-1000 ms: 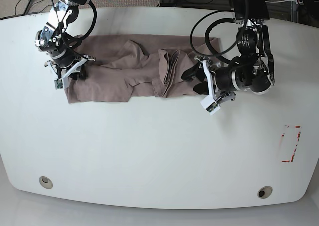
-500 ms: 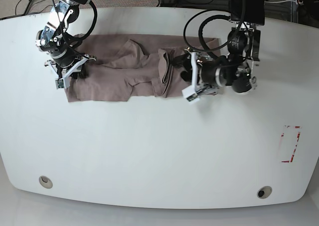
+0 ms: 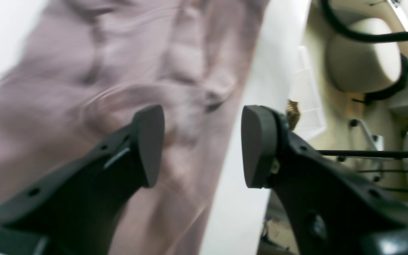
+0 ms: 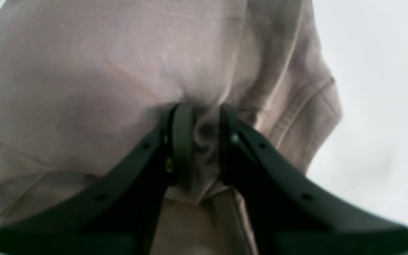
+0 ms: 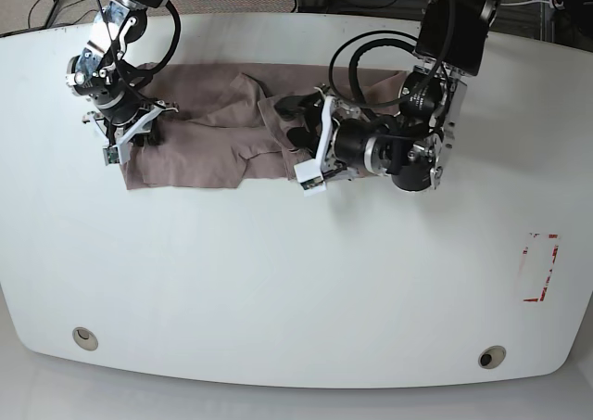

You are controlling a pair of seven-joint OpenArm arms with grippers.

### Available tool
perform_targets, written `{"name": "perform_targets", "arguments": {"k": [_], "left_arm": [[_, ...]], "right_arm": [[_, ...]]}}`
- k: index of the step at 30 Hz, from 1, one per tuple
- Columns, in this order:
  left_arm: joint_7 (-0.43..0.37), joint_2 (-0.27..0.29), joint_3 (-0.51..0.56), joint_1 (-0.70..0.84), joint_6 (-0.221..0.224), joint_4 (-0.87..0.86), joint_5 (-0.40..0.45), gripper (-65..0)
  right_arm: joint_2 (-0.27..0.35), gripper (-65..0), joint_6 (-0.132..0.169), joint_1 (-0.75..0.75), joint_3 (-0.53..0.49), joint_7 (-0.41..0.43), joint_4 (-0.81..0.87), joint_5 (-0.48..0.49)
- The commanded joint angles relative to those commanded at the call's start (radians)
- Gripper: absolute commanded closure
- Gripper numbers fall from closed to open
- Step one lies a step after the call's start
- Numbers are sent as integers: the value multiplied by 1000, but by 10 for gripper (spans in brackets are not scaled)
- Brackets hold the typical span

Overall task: Layout the t-shirt on the table in an organized manner, then fold the t-shirt properly
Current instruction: 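Lower the held end onto the strip's middle and release the left gripper, then move the left gripper back to the folded end and grasp it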

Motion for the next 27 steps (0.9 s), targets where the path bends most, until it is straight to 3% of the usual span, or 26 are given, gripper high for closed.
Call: {"name": "perform_targets", "arguments": {"k": [6,15,19,27], "left_arm": [[-8,-55,-170,20,0,28,43,-325],[-31,-98,-215,95,0,78,147,-325],[-31,-98,-157,114,0,80,144,-325],[-30,-95,121,101,0,81,144,-325]], "right_arm": [[0,-116,0,0,0,0,0,5],[0,-116,0,0,0,0,0,6],[0,-116,0,0,0,0,0,6],[0,-116,0,0,0,0,0,6]]}}
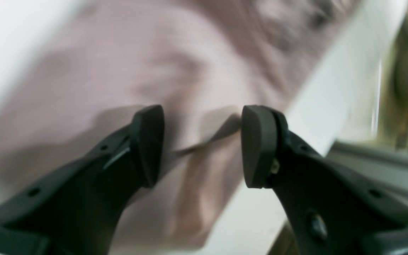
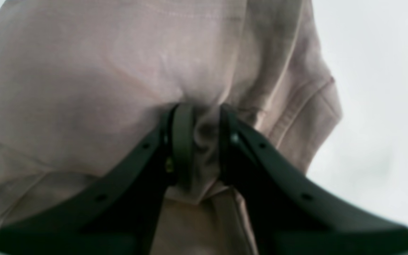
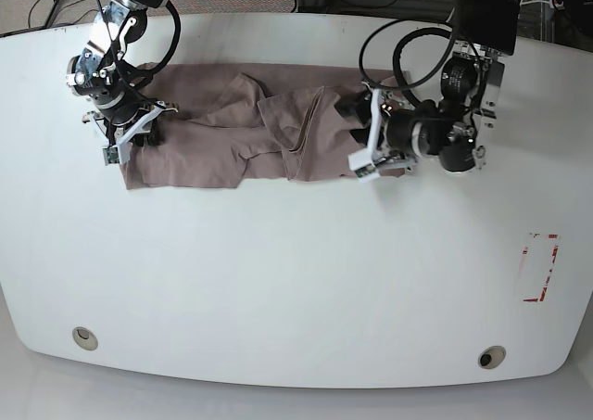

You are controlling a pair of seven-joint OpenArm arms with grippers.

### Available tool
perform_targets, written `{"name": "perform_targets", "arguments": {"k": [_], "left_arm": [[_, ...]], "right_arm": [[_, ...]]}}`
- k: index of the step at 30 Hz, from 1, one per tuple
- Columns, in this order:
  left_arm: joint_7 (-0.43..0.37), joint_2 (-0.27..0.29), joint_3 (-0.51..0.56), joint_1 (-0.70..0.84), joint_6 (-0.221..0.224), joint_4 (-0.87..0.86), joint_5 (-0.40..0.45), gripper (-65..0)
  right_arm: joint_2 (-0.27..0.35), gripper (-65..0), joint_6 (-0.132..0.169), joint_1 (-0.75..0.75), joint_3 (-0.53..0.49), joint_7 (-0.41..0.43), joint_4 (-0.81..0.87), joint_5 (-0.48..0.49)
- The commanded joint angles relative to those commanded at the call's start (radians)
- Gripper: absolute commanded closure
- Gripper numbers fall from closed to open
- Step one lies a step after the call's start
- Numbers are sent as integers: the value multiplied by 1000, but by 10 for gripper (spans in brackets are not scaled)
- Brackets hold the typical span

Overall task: Layout the t-shirt on the table in an organized manner, then fold the t-shirt properly
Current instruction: 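Move the left gripper back to the folded end and grasp it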

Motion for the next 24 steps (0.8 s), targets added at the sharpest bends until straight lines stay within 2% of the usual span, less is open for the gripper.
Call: {"name": "perform_targets", "arguments": {"k": [6,9,14,16,18,24], "left_arm": [[0,2,184,-52,0,0,-2,-325],[5,3,212,-66,0,6,-12,-325],[20,0,198,-100,0,51,-80,-325],[20,-3,152,-109,0,74,-92,-325],[18,-9,44,-112,0,78,-97,-325],[14,-44,-184,-83,0,78,-92,-325]], "right_arm": [[0,-116,0,0,0,0,0,0],[0,-116,0,0,0,0,0,-2],[0,-116,0,0,0,0,0,-3],[0,-116,0,0,0,0,0,-3],[0,-116,0,0,0,0,0,-3],[0,-116,0,0,0,0,0,-5]]}}
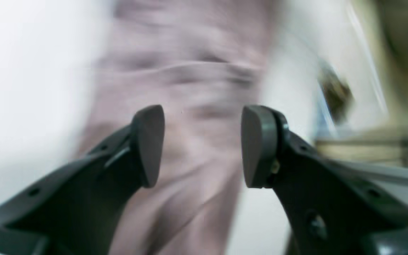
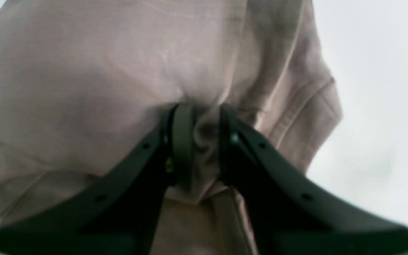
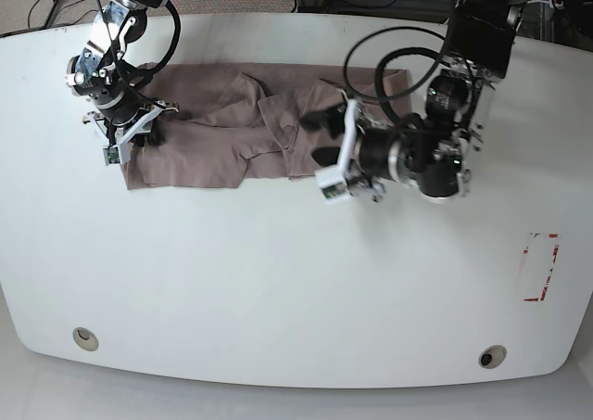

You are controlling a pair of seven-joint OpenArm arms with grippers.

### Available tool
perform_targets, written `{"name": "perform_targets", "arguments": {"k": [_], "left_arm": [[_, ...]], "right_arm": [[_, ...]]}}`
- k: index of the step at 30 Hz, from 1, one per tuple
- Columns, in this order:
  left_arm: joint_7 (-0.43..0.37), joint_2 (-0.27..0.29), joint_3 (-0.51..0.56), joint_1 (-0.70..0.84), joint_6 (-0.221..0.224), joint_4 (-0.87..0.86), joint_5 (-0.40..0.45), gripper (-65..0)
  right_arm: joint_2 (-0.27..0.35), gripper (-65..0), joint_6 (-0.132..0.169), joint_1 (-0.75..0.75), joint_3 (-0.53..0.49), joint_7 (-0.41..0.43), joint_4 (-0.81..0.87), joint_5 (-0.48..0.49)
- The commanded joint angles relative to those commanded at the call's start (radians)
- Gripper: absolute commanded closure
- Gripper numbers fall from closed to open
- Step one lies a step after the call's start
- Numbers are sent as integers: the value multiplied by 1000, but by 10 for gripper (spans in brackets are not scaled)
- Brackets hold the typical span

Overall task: Layout the t-shirt on the table in an organized manner, then fold the t-shirt properly
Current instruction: 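Move the left gripper back to the folded end and grasp it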

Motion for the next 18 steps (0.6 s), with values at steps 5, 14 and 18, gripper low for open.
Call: {"name": "perform_targets", "arguments": {"k": [5,14,18], "left_arm": [[-15,-2,-176,63,0,0,29,-307],[-71,35,-226,173,0,5,210,-32],[-121,37,-224,219,0,-5,250,-38]], "right_arm": [[0,-116,0,0,0,0,0,3],[0,-116,0,2,0,0,0,3],[0,-116,0,5,0,0,0,3]]}}
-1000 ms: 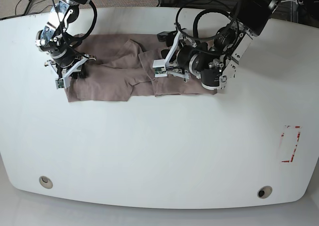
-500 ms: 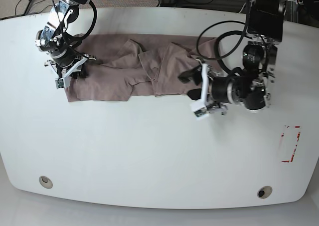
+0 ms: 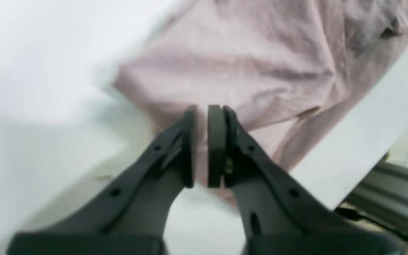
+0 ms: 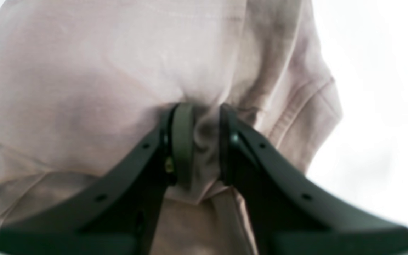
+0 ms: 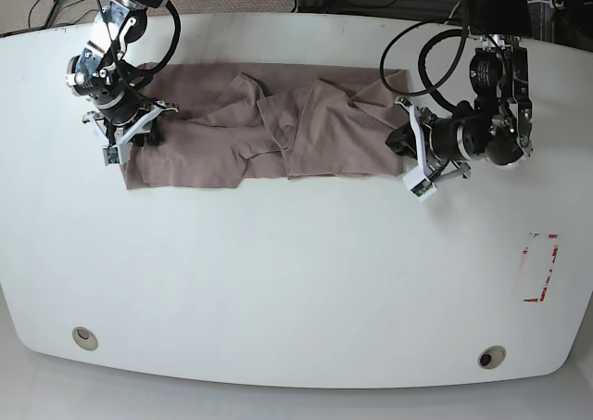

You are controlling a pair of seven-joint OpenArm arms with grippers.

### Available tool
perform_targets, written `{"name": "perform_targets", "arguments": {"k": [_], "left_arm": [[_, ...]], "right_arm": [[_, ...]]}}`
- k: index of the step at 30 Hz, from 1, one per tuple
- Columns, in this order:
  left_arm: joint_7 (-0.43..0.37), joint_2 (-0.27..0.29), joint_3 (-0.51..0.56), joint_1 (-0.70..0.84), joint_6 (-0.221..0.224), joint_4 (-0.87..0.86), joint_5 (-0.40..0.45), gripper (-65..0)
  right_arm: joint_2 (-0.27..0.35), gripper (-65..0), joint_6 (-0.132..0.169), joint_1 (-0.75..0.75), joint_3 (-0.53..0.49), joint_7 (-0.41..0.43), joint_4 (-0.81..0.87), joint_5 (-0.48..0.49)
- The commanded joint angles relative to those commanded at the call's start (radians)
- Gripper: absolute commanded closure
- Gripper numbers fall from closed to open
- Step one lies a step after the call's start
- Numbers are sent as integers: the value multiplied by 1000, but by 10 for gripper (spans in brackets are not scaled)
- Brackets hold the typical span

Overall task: Layout the t-shirt on the table in an organized manner, then fold the t-shirt properly
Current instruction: 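Move the left gripper back to the folded end and grasp it, then grasp both ends of the strip and push them toward each other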

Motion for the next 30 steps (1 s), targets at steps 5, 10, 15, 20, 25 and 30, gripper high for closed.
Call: {"name": "perform_targets", "arguments": {"k": [5,10,15,20,25,30], "left_arm": [[-34,2,2,35,0,-58,49,-40],[-58,-3,2,34,0,-166,57,-42],[-121,-18,2,31,0,-250,61,-42],[-161,-46,9,29,0,-328,58,-42],[-167,-61,9,29,0,-341,61,-43],[-187,-80,8,29,0,-342,61,-43]], "right_arm": [[0,-116,0,2,0,0,0,2],[-2,-117,0,0,0,0,31,3],[-38,-122,0,-5,-2,-20,158,3],[-44,-173,0,3,-2,-135,296,6],[-44,-430,0,20,8,-227,370,87],[-38,-561,0,26,87,-316,377,238]]}}
